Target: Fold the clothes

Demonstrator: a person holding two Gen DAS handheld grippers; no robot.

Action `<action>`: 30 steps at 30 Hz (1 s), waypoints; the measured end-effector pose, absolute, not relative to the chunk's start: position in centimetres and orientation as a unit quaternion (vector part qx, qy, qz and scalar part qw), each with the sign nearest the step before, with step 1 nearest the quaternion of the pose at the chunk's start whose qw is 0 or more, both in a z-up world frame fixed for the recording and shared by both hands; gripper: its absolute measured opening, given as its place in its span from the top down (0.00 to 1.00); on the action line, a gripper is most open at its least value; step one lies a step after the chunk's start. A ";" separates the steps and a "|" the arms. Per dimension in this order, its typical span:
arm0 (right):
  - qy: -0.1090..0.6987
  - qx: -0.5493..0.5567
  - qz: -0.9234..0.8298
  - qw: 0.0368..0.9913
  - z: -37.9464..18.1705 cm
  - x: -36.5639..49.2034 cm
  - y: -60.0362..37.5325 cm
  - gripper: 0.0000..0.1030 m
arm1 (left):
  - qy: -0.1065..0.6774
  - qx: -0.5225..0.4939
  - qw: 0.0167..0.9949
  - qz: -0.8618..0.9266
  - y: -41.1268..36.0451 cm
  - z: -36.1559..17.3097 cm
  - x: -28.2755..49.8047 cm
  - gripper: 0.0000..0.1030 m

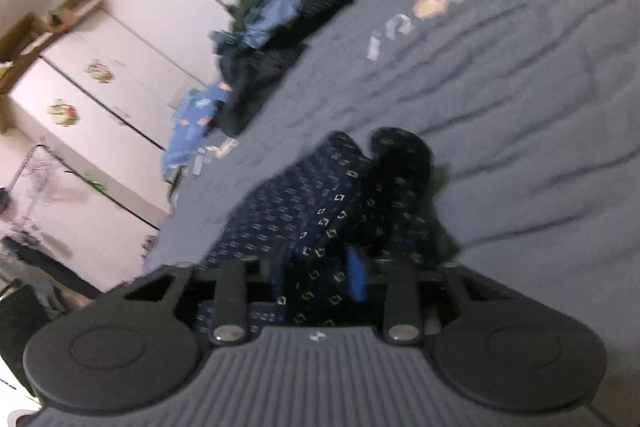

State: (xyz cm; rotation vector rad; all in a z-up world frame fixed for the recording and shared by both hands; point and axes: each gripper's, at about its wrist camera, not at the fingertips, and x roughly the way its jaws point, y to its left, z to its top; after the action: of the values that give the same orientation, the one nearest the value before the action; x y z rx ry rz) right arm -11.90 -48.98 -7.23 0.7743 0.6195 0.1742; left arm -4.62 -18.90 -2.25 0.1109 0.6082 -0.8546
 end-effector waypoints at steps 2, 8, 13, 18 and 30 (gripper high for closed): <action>0.263 0.339 0.099 0.898 -6.1 -12.5 -48.5 0.84 | 0.291 0.053 0.864 -0.407 -18.9 -2.3 -4.6 0.25; 0.237 0.348 0.085 0.903 -5.8 -12.8 -49.9 0.81 | 0.289 0.053 0.864 -0.409 -18.8 -2.2 -4.7 0.25; 0.330 0.383 0.053 0.861 -8.5 -11.7 -50.6 0.74 | 0.290 0.056 0.864 -0.409 -18.9 -2.3 -4.7 0.25; 0.310 0.389 0.056 0.866 -6.6 -13.1 -51.0 0.65 | 0.289 0.047 0.866 -0.405 -18.7 -2.1 -4.5 0.25; 0.329 0.343 0.093 0.875 -4.9 -15.1 -47.2 0.58 | 0.285 0.034 0.872 -0.397 -18.6 -1.5 -4.7 0.24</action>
State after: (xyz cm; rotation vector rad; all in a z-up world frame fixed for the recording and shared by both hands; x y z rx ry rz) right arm -15.14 -47.24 -4.89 0.7153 0.6863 0.1931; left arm -4.67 -18.59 -1.48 0.0715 0.5954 -0.8294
